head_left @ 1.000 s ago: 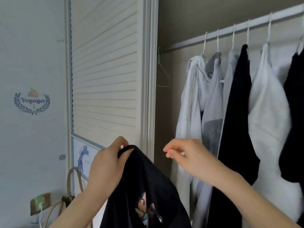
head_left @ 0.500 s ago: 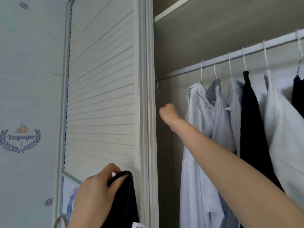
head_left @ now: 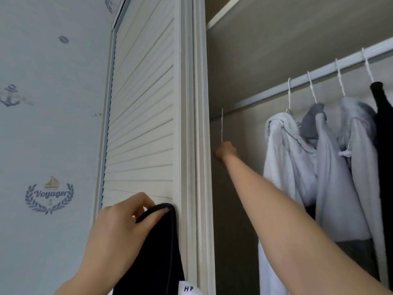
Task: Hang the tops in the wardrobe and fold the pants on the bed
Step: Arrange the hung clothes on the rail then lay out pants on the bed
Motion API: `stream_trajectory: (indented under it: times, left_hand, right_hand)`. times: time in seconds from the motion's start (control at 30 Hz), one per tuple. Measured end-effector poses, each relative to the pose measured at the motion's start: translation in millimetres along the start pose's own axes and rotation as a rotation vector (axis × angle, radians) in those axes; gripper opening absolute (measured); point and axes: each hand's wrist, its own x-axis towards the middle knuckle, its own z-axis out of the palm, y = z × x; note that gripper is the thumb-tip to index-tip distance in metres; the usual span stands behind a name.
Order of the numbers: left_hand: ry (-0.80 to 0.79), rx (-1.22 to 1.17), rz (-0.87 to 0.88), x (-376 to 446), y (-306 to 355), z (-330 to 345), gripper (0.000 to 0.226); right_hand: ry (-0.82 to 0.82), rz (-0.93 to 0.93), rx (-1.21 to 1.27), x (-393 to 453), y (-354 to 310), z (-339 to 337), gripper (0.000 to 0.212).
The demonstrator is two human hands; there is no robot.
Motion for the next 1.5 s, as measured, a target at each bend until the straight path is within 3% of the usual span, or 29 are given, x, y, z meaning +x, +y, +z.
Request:
stream_trajectory:
  times: [0.33,0.47,0.63,0.83,1.07,1.37,1.5]
  left_hand:
    - [0.023,0.068,-0.034,7.0,6.8,-3.9,0.023]
    - [0.015,0.06,-0.046,8.8,3.6,-9.2,0.023]
    - [-0.027,0.022,-0.067,3.9,-2.3,-16.6,0.02]
    - [-0.092,-0.035,-0.077,-13.3,-0.4,-31.6,0.023]
    - [-0.19,-0.073,-0.125,-37.8,6.1,-46.4,0.03]
    - [-0.514,-0.192,-0.279,-72.1,36.5,-16.5,0.043]
    - [-0.601,-0.281,-0.372,-83.2,42.4,3.7,0.033]
  right_hand:
    - [-0.044,-0.081,0.403,10.2,-11.4,1.2,0.043]
    - [0.048,-0.067,0.589,6.4,-24.9,-7.9,0.041]
    - [0.089,-0.013,0.678,-18.6,-27.1,-23.8,0.046]
    - [0.135,-0.052,0.666,-51.6,-22.8,-64.5,0.032]
    - [0.042,-0.029,0.685,-147.3,-17.3,-86.9,0.035]
    - [0.007,0.063,0.729,-327.4,45.9,-152.6,0.032]
    - [0.003,0.082,0.802,-388.3,79.7,-193.4,0.032]
